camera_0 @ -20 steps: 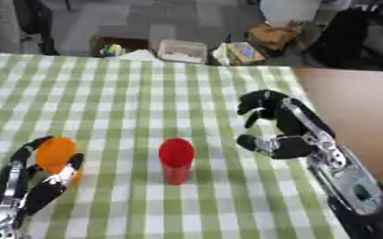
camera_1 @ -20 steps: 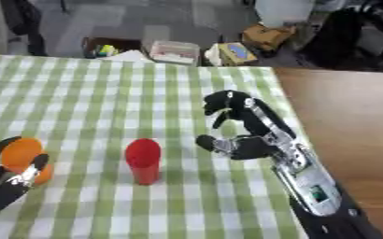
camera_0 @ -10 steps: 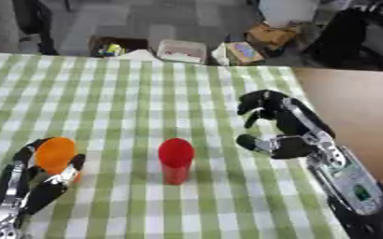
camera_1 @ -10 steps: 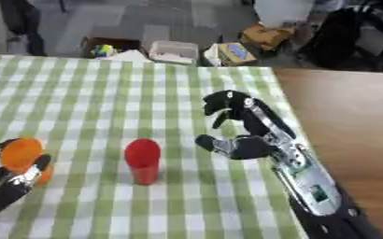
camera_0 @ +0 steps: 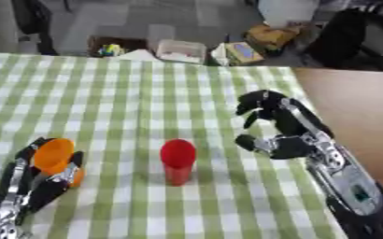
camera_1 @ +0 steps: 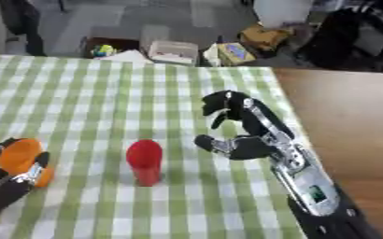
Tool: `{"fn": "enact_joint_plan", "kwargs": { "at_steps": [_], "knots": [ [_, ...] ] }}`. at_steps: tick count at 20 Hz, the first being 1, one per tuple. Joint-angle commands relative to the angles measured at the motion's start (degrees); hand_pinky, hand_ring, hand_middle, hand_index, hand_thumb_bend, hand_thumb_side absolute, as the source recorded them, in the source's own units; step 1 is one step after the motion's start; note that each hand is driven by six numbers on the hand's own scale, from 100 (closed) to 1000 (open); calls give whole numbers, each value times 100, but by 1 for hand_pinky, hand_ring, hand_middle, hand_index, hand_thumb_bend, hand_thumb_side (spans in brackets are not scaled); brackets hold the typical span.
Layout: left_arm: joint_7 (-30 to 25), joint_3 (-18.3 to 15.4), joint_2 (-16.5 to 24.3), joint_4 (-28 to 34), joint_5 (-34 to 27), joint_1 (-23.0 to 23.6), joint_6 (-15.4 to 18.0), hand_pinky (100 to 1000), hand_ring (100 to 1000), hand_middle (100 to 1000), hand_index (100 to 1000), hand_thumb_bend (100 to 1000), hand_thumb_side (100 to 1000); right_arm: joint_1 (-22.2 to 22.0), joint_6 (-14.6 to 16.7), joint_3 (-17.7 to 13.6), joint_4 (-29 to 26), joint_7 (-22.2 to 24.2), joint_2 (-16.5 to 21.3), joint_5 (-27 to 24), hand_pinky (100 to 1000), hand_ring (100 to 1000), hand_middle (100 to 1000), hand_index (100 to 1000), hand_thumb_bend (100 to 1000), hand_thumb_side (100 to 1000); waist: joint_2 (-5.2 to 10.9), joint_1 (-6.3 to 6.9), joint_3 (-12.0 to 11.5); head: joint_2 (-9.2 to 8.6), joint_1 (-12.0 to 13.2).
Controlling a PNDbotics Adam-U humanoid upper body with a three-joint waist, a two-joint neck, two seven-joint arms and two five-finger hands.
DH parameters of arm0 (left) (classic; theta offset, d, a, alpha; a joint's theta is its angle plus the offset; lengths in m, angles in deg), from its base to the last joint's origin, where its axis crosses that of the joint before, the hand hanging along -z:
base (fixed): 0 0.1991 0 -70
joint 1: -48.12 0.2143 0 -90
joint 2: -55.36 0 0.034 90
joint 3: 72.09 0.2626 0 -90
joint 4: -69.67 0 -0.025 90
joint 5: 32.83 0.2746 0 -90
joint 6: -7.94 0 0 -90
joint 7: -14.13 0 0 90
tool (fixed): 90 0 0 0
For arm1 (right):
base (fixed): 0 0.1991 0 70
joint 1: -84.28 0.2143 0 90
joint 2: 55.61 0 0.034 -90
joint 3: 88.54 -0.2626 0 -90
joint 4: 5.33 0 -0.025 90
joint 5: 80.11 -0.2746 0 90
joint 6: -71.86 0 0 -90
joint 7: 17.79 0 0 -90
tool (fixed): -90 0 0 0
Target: Pour the contents of one cup into another cup.
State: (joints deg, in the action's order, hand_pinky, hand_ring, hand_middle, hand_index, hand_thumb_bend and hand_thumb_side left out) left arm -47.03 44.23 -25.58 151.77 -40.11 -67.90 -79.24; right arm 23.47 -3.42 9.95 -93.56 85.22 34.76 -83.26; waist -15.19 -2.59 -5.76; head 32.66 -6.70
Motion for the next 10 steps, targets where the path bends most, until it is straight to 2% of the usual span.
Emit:
{"fn": "enact_joint_plan", "kwargs": {
  "at_steps": [1,10],
  "knots": [
    [-68,48,25,7,33,-61,-15,472,1000,612,703,327,272,72,10,-34,-76,18,73,-30,512,679,627,761,607,306,82,13,7,-21,-17],
    [37,33,105,354,150,-62,-76,441,958,542,677,185,190,83,15,-37,-66,16,86,-29,510,677,625,760,606,305,94,34,0,-39,-29]
  ]
}}
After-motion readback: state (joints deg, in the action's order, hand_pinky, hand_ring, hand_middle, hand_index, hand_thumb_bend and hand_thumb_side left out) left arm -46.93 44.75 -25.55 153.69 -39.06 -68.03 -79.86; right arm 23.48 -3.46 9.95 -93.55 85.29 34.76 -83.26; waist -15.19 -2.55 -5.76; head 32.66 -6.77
